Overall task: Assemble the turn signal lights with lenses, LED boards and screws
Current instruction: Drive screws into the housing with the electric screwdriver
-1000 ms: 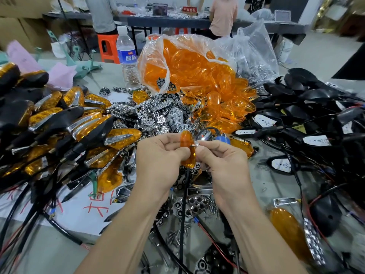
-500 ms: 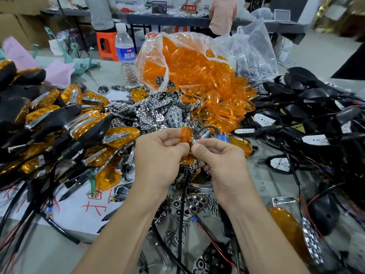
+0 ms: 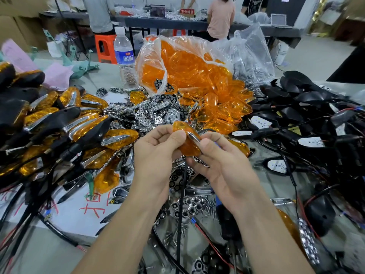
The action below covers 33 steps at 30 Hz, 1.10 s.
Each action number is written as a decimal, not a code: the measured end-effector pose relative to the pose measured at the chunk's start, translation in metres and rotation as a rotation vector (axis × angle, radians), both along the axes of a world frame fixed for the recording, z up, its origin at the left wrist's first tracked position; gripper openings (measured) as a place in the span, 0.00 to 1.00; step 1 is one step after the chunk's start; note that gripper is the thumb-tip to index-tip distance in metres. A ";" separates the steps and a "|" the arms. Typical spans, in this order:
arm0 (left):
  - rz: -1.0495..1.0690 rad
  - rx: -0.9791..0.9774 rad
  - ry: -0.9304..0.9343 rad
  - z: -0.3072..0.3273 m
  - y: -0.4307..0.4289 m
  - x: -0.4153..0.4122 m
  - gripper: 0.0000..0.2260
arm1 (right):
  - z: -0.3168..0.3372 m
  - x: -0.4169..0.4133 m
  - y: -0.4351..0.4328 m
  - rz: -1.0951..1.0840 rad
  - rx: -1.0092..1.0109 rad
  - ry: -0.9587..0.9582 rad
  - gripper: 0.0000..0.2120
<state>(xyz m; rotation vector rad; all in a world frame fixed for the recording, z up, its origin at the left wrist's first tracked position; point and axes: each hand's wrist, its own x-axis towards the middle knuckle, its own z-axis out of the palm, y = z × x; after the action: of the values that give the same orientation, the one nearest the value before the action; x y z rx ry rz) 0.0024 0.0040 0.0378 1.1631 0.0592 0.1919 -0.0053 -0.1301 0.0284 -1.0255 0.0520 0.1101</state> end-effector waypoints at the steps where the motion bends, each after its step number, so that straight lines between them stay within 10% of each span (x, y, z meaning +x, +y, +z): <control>1: 0.002 -0.013 0.005 0.000 0.000 0.000 0.12 | 0.001 0.000 -0.001 0.000 -0.008 0.006 0.06; 29: -0.039 0.002 -0.038 -0.003 0.007 0.004 0.15 | -0.010 0.002 0.010 -0.016 -0.227 -0.087 0.04; 33: 0.031 0.204 -0.066 -0.005 0.009 0.005 0.10 | -0.010 -0.002 0.010 -0.071 -0.734 -0.344 0.23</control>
<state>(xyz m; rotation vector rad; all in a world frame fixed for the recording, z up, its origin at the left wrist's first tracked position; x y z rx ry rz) 0.0072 0.0130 0.0330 1.3584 -0.0001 0.2685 -0.0075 -0.1203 0.0186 -1.7605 -0.1993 -0.1660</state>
